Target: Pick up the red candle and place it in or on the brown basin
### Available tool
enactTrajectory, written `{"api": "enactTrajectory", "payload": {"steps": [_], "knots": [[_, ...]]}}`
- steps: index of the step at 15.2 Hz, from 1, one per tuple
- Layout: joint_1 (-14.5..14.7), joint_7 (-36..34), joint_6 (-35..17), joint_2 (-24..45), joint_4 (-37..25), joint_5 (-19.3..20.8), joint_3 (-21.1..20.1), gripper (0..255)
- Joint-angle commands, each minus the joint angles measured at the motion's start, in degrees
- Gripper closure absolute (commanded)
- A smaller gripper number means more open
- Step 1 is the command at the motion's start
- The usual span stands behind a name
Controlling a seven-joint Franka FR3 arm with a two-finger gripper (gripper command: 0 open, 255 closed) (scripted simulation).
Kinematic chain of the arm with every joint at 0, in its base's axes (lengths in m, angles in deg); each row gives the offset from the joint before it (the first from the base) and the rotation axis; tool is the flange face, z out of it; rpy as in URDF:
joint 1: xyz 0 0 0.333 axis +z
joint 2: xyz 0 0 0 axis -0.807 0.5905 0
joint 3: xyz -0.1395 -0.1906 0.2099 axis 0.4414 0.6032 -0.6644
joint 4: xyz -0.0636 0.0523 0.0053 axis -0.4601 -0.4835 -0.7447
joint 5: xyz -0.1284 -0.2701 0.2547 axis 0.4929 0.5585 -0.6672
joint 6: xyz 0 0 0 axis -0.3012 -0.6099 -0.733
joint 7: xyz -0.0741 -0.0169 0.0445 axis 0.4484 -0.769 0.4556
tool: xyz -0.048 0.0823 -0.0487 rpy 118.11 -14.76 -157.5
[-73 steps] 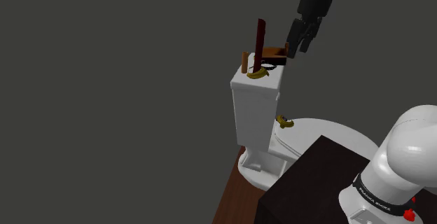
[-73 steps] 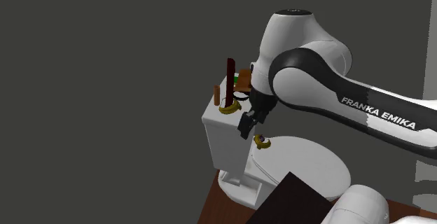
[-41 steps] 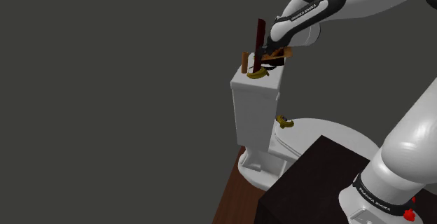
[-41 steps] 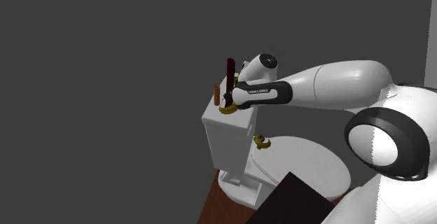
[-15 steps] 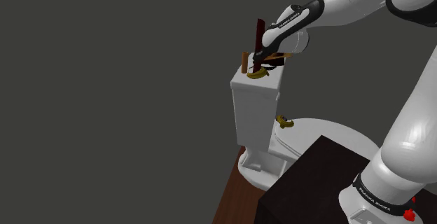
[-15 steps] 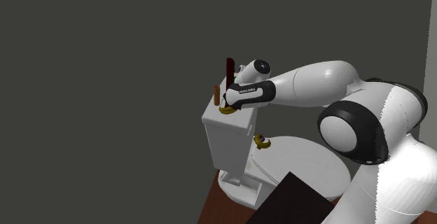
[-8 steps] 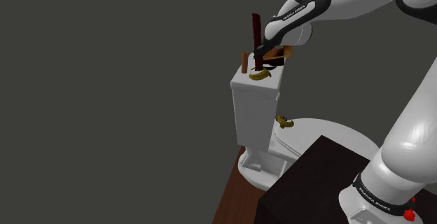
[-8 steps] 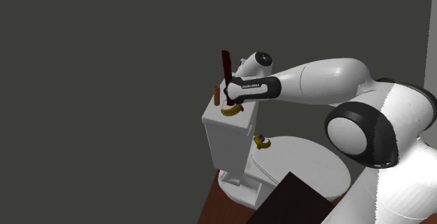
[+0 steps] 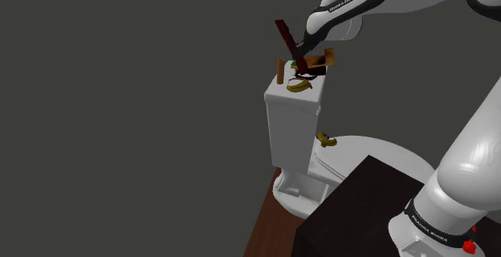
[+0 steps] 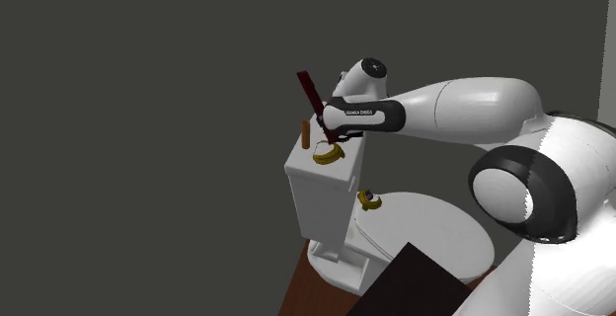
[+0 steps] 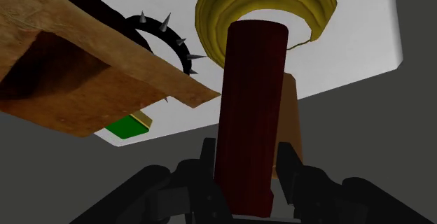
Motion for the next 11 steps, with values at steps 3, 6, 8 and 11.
{"api": "enactTrajectory", "payload": {"steps": [3, 6, 8, 11], "knots": [[0.1, -0.7, 2.3, -1.2, -2.1, 0.9, 0.0, 255], [0.1, -1.2, 4.5, -1.8, -3.7, 1.5, 0.0, 255], [0.1, -1.5, 6.0, -2.2, -4.8, 1.9, 0.0, 255], [0.2, -1.9, 8.3, -2.7, -6.6, 2.3, 0.0, 255]]}}
